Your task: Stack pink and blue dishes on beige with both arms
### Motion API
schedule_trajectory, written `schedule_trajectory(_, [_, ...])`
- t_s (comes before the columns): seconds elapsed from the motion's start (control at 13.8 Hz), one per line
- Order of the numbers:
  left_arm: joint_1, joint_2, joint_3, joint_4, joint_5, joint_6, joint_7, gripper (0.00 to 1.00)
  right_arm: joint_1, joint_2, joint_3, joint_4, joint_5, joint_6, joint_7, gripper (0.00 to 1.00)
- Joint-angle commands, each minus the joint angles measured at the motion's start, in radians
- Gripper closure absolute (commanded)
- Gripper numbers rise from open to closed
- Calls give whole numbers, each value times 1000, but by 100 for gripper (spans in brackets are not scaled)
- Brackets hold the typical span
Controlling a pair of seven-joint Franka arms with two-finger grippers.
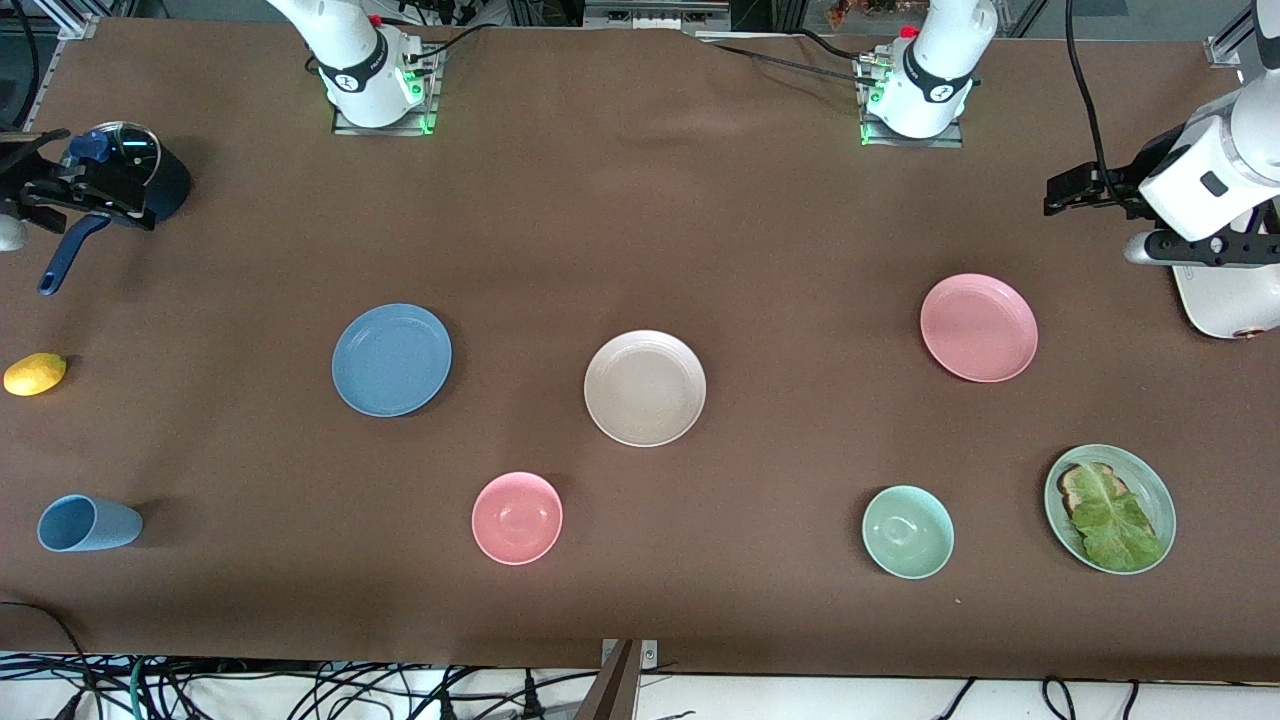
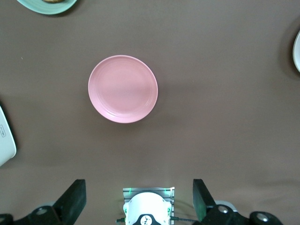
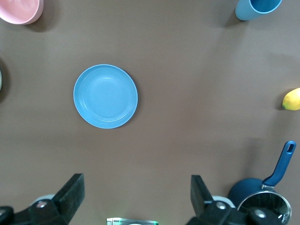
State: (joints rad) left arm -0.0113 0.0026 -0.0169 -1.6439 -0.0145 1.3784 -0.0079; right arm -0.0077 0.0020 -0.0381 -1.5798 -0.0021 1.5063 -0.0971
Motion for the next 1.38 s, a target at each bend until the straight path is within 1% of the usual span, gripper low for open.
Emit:
schedule_trajectory(0.0, [4, -15, -11, -13, 27, 37, 12, 0, -5, -24, 15, -19, -10, 18, -7, 0])
schedule_trajectory(0.15, [2, -4, -11, -11, 27, 57, 12, 0, -6, -24, 14, -19, -10, 18, -7, 0])
schedule_trajectory(1.31, [2, 0, -11, -10, 27, 63, 12, 0, -6, -22, 14, -19, -4, 9, -9, 0])
